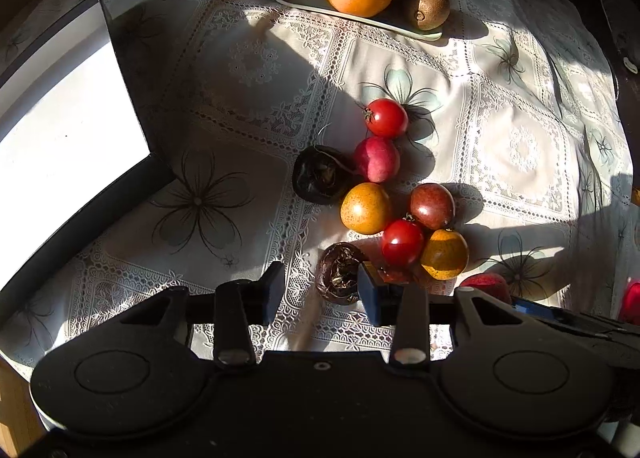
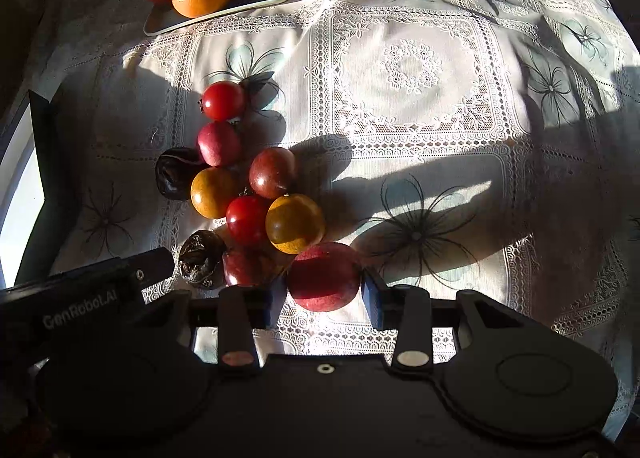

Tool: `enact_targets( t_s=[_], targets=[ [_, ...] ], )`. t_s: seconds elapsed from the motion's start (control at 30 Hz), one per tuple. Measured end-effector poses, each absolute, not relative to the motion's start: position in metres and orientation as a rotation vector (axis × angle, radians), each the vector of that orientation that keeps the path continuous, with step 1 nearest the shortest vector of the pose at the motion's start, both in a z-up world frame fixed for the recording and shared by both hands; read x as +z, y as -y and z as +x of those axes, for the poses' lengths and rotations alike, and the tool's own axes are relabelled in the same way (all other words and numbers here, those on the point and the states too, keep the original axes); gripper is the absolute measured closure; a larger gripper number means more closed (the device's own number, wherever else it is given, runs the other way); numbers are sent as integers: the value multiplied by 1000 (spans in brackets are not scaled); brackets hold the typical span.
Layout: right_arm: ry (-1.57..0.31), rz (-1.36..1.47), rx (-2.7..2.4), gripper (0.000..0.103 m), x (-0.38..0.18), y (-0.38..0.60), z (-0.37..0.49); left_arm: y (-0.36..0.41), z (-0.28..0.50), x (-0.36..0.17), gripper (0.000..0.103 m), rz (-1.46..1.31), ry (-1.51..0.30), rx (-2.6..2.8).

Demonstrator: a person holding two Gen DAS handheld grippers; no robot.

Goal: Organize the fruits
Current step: 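Grasp the dark passion fruit with the left tool while the right tool grasps the red apple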

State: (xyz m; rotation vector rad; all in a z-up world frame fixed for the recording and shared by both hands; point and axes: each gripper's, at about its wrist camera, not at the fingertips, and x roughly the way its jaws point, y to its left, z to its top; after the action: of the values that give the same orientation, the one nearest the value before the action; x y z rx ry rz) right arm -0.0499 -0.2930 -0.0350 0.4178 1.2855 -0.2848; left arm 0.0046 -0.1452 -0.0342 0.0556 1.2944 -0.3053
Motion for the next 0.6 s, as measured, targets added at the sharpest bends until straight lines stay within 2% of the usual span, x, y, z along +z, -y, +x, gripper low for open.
enact_targets(
  t_s=[0.37, 0.6],
  targets=[
    [-1216, 441, -317, 62, -16, 318, -63, 172, 9, -59, 55, 113, -1313, -245],
    [-1196, 445, -323, 62, -12, 325, -68, 180, 12, -71, 51, 116, -1314, -204]
  ],
)
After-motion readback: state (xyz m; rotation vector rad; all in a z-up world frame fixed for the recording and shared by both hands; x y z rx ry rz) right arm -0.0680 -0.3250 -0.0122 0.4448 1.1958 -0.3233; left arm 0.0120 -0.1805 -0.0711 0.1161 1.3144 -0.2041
